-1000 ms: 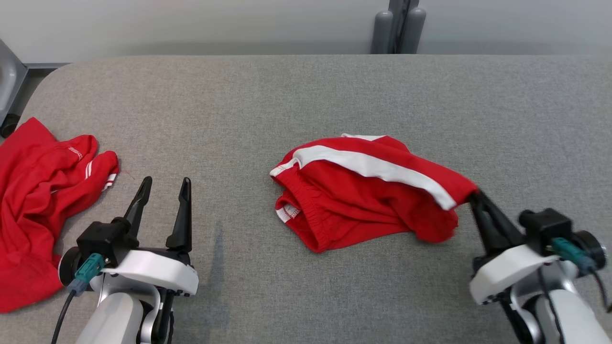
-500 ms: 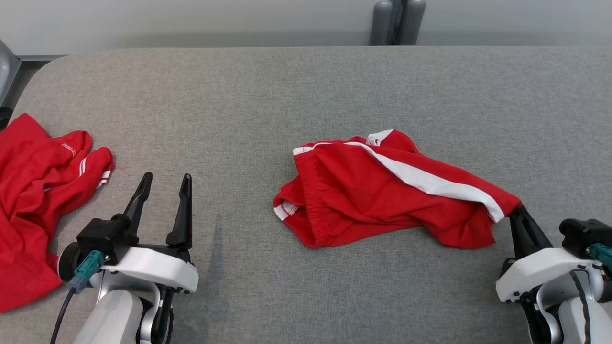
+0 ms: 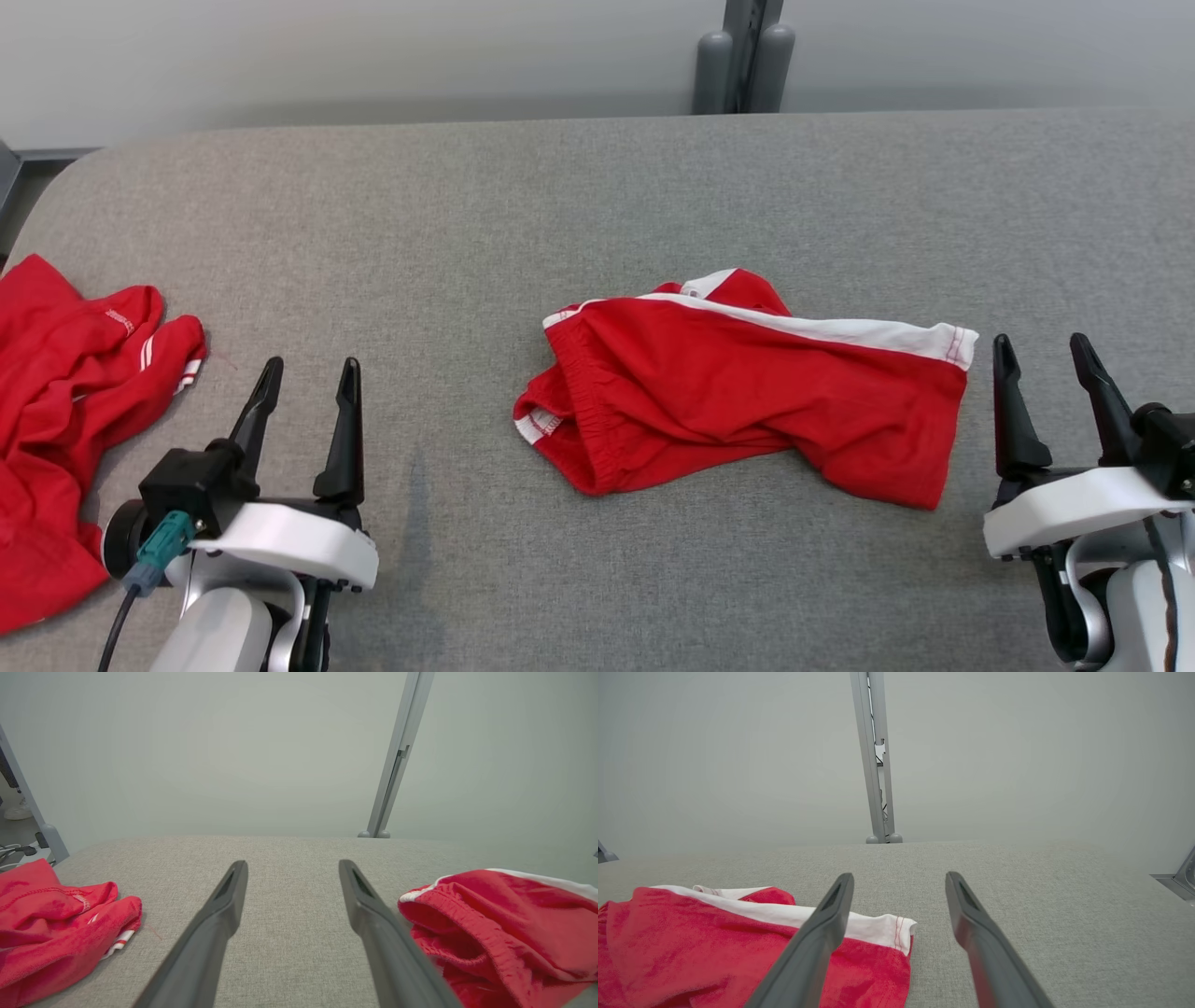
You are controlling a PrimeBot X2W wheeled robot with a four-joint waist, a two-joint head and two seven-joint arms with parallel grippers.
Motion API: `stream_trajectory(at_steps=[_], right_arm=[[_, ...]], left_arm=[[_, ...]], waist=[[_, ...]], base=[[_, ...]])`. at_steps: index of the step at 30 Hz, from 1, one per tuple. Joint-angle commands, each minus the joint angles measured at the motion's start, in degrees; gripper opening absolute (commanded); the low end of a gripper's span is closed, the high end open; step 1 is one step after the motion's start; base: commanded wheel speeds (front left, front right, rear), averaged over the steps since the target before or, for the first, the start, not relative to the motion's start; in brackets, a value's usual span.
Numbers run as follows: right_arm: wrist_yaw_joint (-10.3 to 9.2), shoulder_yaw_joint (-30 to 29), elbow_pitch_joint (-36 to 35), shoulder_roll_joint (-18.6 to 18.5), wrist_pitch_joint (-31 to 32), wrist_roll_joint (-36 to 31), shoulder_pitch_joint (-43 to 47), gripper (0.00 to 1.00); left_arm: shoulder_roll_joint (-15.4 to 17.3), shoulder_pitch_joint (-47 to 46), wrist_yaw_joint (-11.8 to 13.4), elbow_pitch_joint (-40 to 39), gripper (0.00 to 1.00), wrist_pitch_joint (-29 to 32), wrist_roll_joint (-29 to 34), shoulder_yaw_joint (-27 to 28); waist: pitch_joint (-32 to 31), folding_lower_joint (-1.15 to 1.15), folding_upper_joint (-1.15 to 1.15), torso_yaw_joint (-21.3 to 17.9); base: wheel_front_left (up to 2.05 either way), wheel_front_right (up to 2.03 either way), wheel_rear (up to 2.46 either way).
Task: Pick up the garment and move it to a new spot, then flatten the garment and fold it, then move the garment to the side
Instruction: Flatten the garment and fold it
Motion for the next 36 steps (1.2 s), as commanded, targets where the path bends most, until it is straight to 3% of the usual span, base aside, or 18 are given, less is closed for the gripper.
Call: stream_trajectory(at_steps=[1,12,29,36], right_arm=[[0.01,0.6,-1.5,-0.1,-0.1,-0.9,0.8,1.00],[0.01,3.9,-9.7,0.9,3.7,-1.8,6.6,1.00],[0.01,3.0,-11.5,1.2,4.7,-1.4,7.0,1.00],[0.01,3.8,-11.7,1.2,4.5,-1.2,5.6,1.00]], left_arm=[[0.3,0.9,0.5,-0.4,1.00,-0.2,-0.1,0.3],[1.3,4.9,1.8,-2.6,1.00,0.8,-0.6,0.3],[0.9,1.9,2.4,-4.6,1.00,2.5,-0.6,-1.1],[-2.0,-5.7,-0.5,-2.7,1.00,13.2,-2.9,-5.7]], waist=[[-0.9,0.00,0.00,-0.6],[-3.3,0.00,0.00,-2.5],[-2.2,0.00,0.00,-2.1],[-0.1,0.00,0.00,-2.9]], base=[[0.00,0.00,0.00],[0.00,0.00,0.00],[0.00,0.00,0.00],[0.00,0.00,0.00]])
